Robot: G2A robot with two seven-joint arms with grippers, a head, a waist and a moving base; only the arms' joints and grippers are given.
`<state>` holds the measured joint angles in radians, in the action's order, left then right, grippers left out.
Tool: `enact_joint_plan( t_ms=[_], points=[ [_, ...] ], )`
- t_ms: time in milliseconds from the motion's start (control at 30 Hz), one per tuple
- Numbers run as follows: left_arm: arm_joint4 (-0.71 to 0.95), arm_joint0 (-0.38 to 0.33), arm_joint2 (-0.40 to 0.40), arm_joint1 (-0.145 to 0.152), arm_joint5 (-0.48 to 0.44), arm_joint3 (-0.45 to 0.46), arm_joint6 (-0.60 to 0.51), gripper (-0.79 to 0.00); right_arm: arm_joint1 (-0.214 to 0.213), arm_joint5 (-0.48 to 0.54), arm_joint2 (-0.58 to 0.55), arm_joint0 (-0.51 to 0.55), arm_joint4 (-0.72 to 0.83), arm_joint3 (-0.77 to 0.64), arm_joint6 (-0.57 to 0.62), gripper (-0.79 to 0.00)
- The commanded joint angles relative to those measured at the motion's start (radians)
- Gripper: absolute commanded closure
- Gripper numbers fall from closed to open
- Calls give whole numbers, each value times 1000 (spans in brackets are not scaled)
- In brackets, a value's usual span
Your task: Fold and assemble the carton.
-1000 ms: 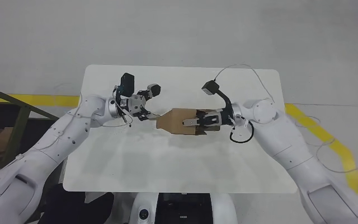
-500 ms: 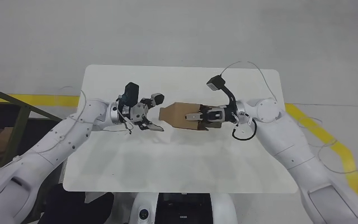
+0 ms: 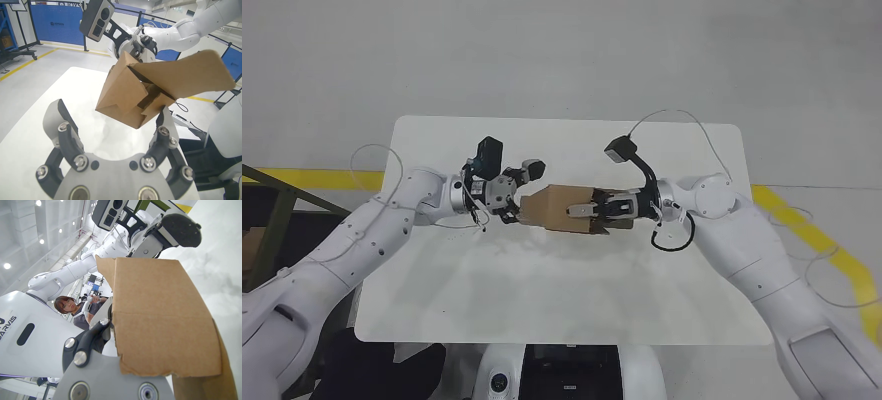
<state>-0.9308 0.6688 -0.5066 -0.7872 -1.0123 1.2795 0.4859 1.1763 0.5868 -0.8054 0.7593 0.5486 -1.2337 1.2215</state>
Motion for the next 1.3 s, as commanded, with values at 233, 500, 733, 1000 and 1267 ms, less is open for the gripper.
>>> enact_joint_plan(
  t_ms=[233, 500, 733, 1000, 1267],
  points=[
    [10, 1, -10, -14, 0, -3, -31, -785, 7, 0, -2, 3, -6, -2, 6, 0],
    [1, 12, -26, -18, 0, 6, -38, -785, 11, -1, -6, 7, -11, -4, 11, 0],
    [-14, 28, -48, -15, 0, 10, -36, -785, 14, 1, -15, 13, -12, 1, 10, 0],
    [-61, 105, -171, 29, 9, 26, 19, -785, 9, 0, -44, 31, -24, 24, -10, 0],
    [-82, 221, -306, 84, 0, 99, 76, -785, 4, -72, -66, 46, -178, 25, -155, 0]
  ],
)
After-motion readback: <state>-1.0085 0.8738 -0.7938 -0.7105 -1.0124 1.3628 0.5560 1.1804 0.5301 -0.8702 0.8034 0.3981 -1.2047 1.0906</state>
